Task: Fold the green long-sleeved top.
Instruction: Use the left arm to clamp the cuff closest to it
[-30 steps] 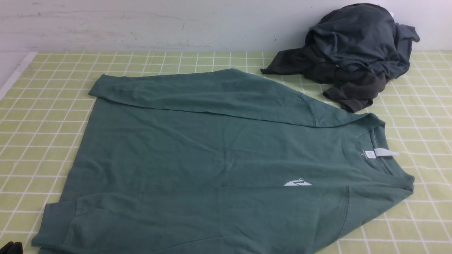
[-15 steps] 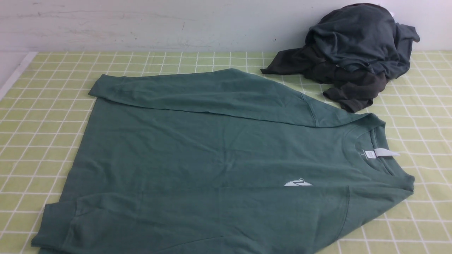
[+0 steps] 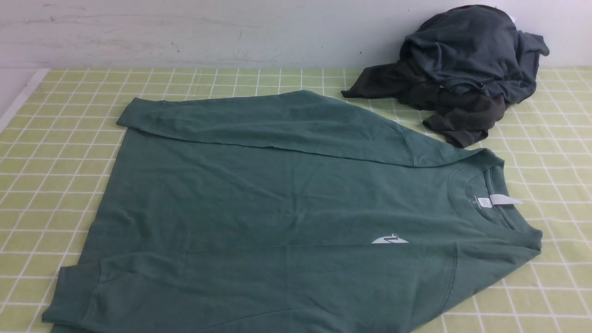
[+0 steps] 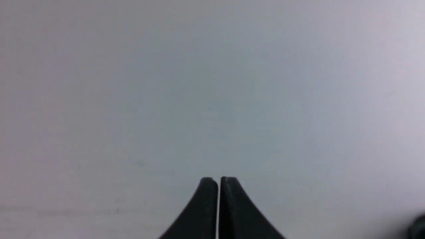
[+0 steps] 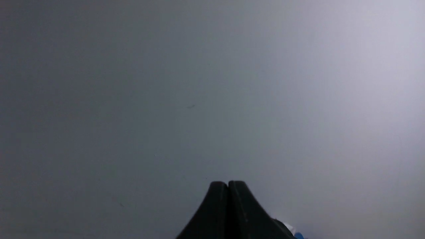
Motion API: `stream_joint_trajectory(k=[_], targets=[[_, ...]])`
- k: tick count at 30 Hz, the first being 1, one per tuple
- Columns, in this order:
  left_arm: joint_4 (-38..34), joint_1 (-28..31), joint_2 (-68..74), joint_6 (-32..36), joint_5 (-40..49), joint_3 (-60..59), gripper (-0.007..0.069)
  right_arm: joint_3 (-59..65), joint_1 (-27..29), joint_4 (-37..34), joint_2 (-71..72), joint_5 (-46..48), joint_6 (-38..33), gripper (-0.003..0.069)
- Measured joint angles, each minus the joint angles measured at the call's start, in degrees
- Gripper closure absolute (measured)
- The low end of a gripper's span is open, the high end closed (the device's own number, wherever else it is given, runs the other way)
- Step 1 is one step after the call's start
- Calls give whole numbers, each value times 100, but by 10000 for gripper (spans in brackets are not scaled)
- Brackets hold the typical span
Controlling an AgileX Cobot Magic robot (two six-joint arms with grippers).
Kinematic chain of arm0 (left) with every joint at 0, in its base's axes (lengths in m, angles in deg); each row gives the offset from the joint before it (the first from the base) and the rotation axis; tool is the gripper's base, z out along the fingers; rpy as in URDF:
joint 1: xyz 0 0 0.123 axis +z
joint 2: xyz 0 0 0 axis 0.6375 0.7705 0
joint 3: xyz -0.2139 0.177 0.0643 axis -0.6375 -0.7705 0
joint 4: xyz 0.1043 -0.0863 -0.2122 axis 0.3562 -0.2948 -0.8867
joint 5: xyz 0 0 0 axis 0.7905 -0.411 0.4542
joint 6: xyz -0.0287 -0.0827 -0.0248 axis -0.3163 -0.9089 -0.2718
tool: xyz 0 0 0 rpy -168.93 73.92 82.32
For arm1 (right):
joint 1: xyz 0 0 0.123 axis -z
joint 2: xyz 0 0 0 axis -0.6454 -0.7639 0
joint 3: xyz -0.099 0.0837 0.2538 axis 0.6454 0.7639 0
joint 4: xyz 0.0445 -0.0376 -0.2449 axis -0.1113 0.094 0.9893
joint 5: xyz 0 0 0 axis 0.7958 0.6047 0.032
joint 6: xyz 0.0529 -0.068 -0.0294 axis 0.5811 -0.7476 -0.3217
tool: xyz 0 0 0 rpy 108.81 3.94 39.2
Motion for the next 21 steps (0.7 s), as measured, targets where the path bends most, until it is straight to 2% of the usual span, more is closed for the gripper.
stream_joint_trajectory(k=[3,5,9,12,16,20,21], targets=[[2,0,896,-13,581,217,625,-424,-7,173,-930,670,7,673],[-53,0,1531,-83,1307,237,625,-661,-82,135,-1603,1559,32,673],[-208,0,2951,-156,2601,237,625,-1013,-727,-412,-2962,3557,-109,673],[-212,0,3638,-161,2801,263,625,-1086,-1140,-683,-3554,4058,-525,673],[-235,25,4848,-201,3009,707,624,-1247,-1922,-1123,-4533,4303,-1781,673],[-237,239,5452,-194,3376,1154,592,-1472,-2330,-1641,-4974,4324,-2399,673],[-237,423,5705,-168,3553,1362,559,-1548,-2424,-1862,-5082,4338,-2614,673]])
